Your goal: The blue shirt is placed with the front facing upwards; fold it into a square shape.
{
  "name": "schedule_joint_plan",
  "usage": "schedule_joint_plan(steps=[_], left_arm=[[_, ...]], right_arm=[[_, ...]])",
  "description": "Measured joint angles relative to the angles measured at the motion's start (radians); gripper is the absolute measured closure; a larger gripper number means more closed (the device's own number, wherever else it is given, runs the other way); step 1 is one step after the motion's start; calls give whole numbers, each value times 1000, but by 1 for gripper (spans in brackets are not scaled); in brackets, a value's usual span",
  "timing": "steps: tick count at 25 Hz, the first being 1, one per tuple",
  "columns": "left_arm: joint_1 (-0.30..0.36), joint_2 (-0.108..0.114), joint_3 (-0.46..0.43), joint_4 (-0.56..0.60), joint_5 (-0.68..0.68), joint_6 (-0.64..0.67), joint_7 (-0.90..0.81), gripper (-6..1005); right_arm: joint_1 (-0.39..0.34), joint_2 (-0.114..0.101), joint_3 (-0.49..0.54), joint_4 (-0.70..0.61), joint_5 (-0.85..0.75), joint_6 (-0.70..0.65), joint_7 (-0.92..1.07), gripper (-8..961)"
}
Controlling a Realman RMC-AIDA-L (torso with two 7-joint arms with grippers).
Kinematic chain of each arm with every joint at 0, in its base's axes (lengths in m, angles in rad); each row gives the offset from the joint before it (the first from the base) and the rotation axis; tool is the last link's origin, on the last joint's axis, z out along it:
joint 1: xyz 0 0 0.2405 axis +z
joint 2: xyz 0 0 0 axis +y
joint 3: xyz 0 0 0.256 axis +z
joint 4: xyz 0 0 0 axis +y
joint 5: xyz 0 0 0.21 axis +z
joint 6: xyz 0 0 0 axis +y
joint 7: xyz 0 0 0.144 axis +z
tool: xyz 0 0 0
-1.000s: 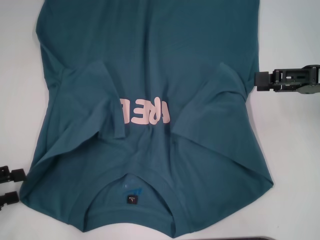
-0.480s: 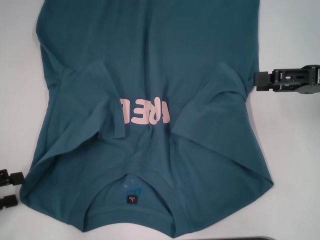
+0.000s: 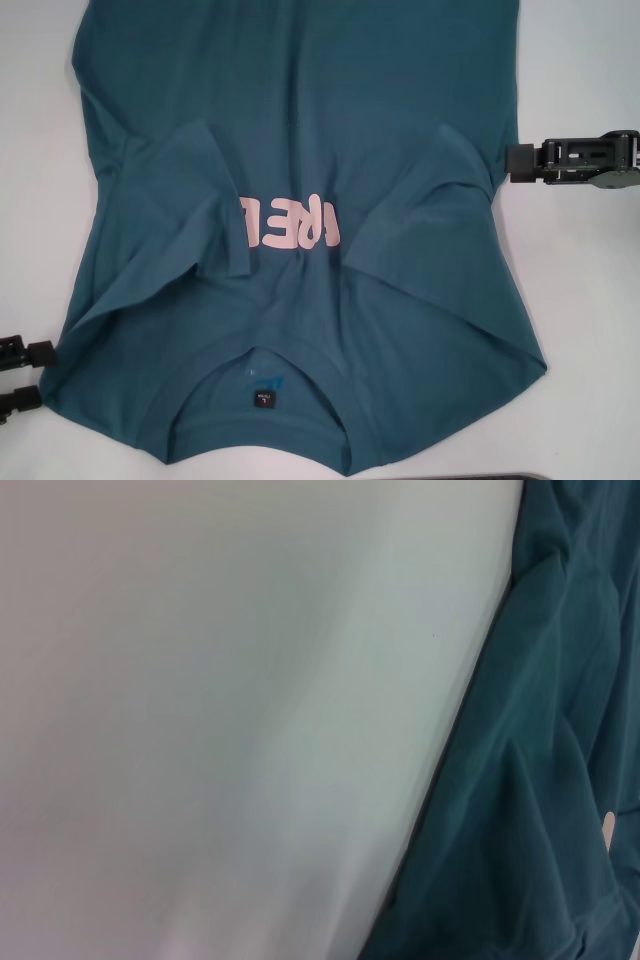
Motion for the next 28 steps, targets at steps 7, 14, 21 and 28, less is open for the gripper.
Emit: schedule_joint_plan(steps=[7,14,21,28], left_arm=[[-11,-9,2,0,0,0,0,264],[-29,-15,-11,-1,-18,35,14,264],[-18,-3,-37,-10,-26,42,14,264],[2,-1,-34,-42,3,44,0,264]], right_arm=[[0,0,0,0,1,-3,0,222],[2,1,0,0,3,-3,0,220],[4,1,0,0,4,-2,0,220],[5,0,0,0,4,0,0,220]])
